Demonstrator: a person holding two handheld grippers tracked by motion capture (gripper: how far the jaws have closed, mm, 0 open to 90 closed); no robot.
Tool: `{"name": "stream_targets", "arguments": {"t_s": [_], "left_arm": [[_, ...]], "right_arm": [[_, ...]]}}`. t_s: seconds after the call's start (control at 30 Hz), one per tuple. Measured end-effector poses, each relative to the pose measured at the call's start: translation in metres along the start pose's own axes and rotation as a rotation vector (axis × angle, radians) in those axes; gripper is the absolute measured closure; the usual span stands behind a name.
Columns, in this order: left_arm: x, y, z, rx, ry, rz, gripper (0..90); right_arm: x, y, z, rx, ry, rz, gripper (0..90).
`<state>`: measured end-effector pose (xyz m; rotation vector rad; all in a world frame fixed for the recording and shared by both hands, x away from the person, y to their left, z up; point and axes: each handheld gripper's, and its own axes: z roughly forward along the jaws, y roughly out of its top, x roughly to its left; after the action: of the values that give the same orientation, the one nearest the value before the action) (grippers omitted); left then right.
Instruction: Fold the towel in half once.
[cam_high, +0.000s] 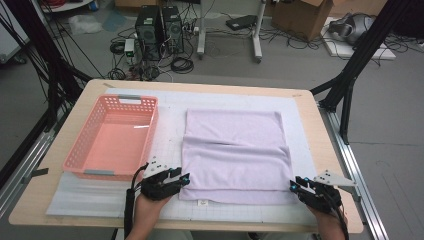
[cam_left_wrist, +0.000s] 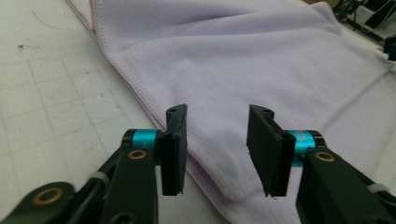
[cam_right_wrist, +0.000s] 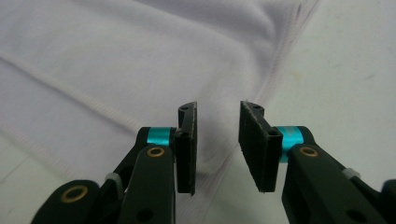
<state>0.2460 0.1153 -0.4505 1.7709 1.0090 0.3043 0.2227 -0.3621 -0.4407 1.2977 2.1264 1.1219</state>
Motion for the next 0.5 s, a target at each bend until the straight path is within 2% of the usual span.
{"name": "stream_targets", "arguments": {"t_s": [0.1, 0.2, 0.27, 0.37, 0.43, 0.5], "left_arm": [[-0.004, -0.004, -0.002, 0.043, -0.008, 0.019, 66.8], [-0.008, -0.008, 0.001, 0.092, 0.005, 0.032, 68.7], [-0.010, -0.009, 0.001, 0.098, 0.019, 0.042, 69.0], [-0.013, -0.010, 0.003, 0.102, 0.043, 0.062, 73.8], [-0.014, -0.010, 0.004, 0.103, 0.058, 0.081, 81.8], [-0.017, -0.010, 0.004, 0.098, 0.069, 0.101, 84.9]], "right_arm": [[0.004, -0.003, -0.003, 0.007, 0.002, -0.003, 67.5], [0.004, -0.004, 0.000, 0.023, 0.000, -0.005, 69.9], [0.005, -0.007, 0.005, 0.046, -0.008, -0.013, 74.5], [0.003, -0.006, 0.005, 0.049, -0.025, -0.001, 84.3], [0.004, -0.006, 0.005, 0.048, -0.031, -0.007, 85.5], [0.006, -0.006, 0.004, 0.048, -0.038, -0.017, 86.3]]}}
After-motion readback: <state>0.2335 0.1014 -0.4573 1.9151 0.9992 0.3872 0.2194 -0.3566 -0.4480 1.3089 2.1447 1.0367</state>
